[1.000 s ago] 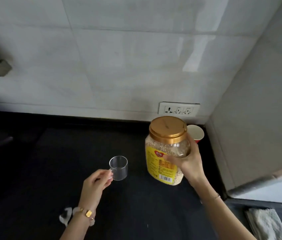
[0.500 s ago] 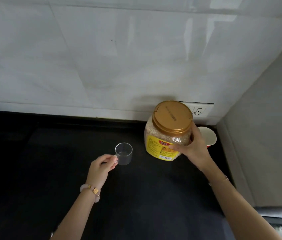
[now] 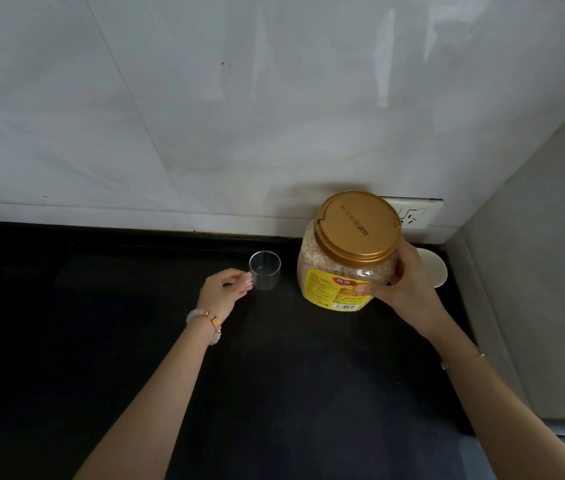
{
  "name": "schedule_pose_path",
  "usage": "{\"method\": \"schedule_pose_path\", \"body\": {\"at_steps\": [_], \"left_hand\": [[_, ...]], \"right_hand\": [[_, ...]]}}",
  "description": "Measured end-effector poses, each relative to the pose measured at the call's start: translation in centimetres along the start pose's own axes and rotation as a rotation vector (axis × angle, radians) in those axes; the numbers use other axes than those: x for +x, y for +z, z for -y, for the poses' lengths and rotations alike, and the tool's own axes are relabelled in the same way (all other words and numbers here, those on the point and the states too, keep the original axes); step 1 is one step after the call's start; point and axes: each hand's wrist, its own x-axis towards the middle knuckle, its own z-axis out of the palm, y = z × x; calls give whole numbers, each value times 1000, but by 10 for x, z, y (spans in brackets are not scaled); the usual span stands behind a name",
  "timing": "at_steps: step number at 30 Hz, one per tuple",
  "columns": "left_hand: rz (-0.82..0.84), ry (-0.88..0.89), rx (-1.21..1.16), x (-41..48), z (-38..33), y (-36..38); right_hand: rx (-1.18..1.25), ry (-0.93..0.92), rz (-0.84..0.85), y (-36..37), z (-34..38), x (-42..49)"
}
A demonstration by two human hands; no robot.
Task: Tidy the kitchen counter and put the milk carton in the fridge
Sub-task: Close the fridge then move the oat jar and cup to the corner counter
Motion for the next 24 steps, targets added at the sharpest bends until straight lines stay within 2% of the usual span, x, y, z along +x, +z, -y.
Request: {"method": "schedule_pose_path", "body": {"at_steps": [12, 24], "left_hand": [[113, 34, 170, 18, 8, 1], [25, 50, 258, 17, 7, 9]], "right_hand": [[103, 55, 73, -9, 6, -1], [147, 44, 72, -7, 2, -2]]}}
